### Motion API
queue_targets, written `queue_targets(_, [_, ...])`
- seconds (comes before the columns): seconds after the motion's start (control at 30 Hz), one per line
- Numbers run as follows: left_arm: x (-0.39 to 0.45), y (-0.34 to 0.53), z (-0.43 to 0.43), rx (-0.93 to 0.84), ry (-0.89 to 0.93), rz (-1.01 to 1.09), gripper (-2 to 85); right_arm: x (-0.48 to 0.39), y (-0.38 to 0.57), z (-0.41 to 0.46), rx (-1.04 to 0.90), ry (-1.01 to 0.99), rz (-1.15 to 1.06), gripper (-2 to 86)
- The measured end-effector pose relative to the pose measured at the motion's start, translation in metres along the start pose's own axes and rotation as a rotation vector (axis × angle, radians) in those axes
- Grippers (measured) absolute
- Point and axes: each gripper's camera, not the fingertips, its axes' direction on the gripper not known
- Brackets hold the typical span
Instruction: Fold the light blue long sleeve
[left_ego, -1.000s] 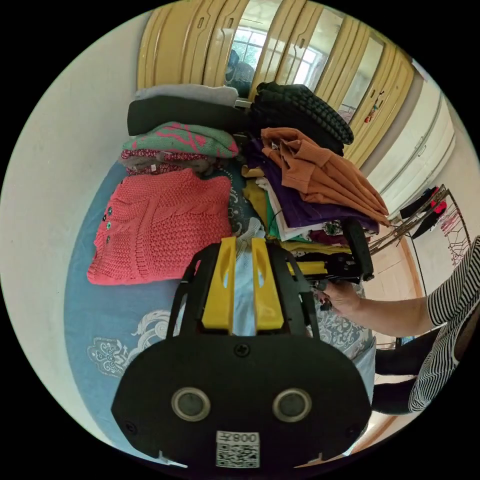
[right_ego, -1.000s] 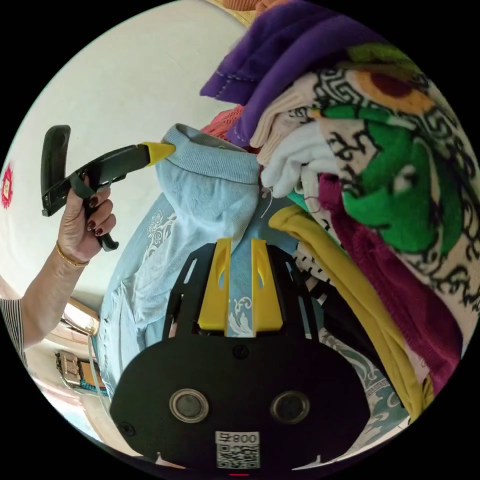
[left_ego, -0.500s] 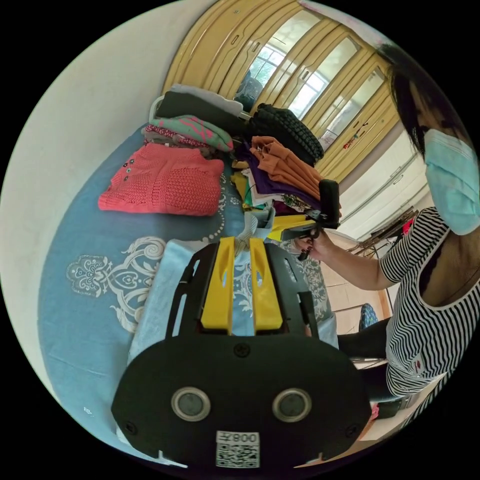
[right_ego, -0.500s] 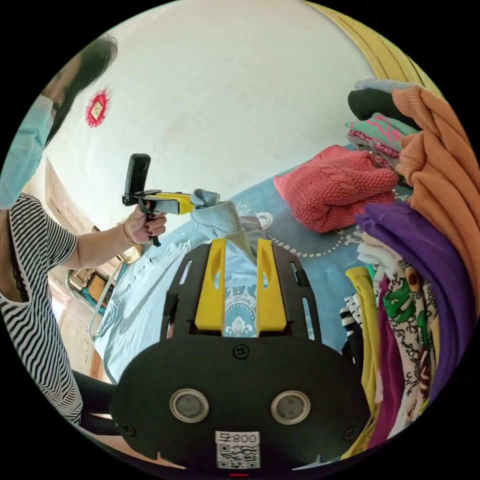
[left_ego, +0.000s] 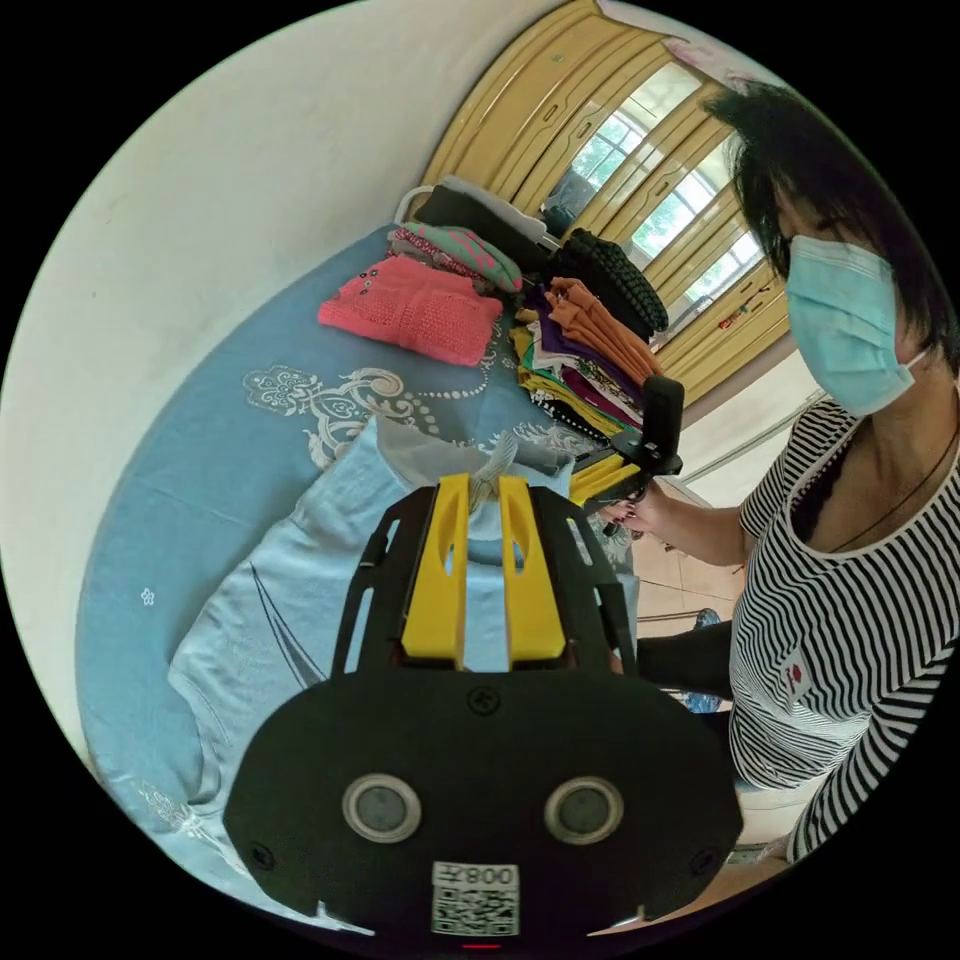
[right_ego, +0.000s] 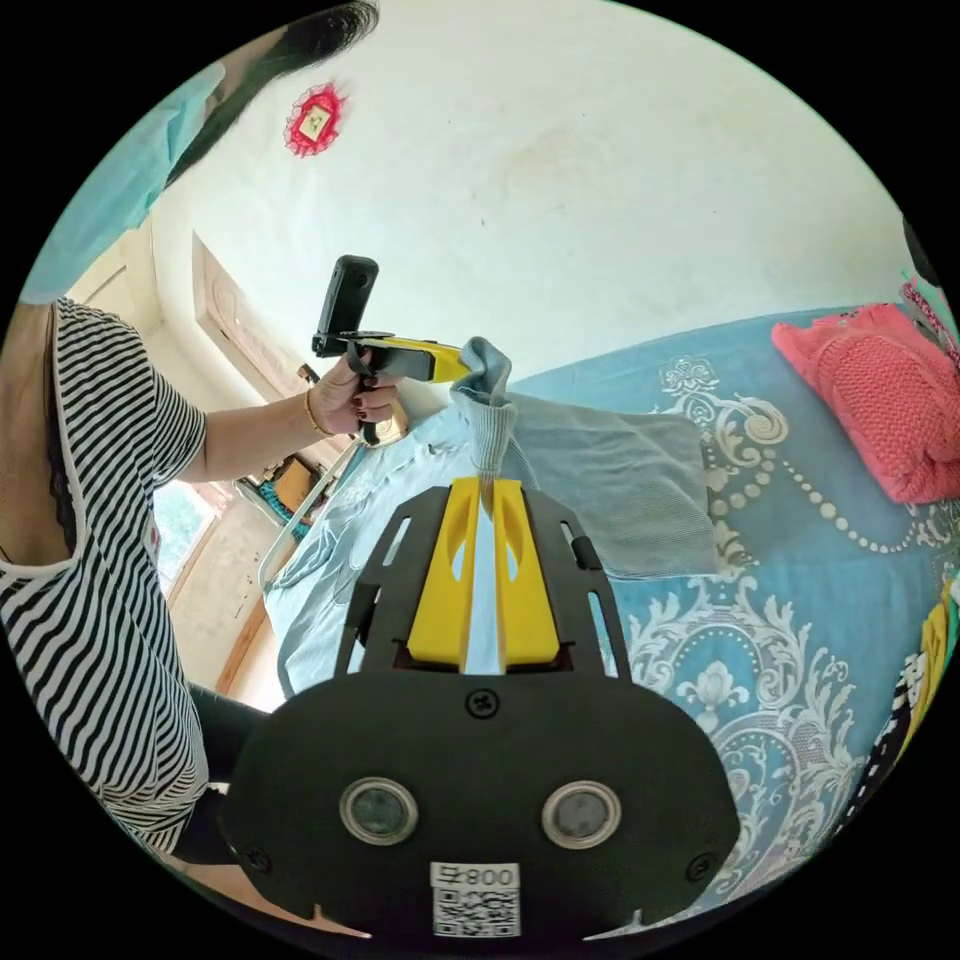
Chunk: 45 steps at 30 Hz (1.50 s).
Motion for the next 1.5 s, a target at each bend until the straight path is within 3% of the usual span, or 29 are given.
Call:
queue_targets(0.3, [-0.034, 0.139, -0.074, -0.017, -0.069, -0.159, 5.9, -0.057, -0.019, 0.125, -0.14, -0.234, -0.066, 2.3])
queue_targets(0.73, [-0.086, 0.335, -0.144, 0.035, -0.147, -0.355, 5.9, -0.128, -0.039, 0.282, -0.31, -0.388, -0.144, 2.1])
queue_targets(1.2, [-0.143, 0.502, -0.169, 0.061, -0.158, -0.504, 5.7, -0.192, -0.045, 0.413, -0.44, -0.472, -0.209, 2.0])
queue_targets(1.5, [-0.19, 0.585, -0.147, 0.049, -0.134, -0.605, 6.0, -0.211, -0.032, 0.494, -0.562, -0.42, -0.204, 2.1])
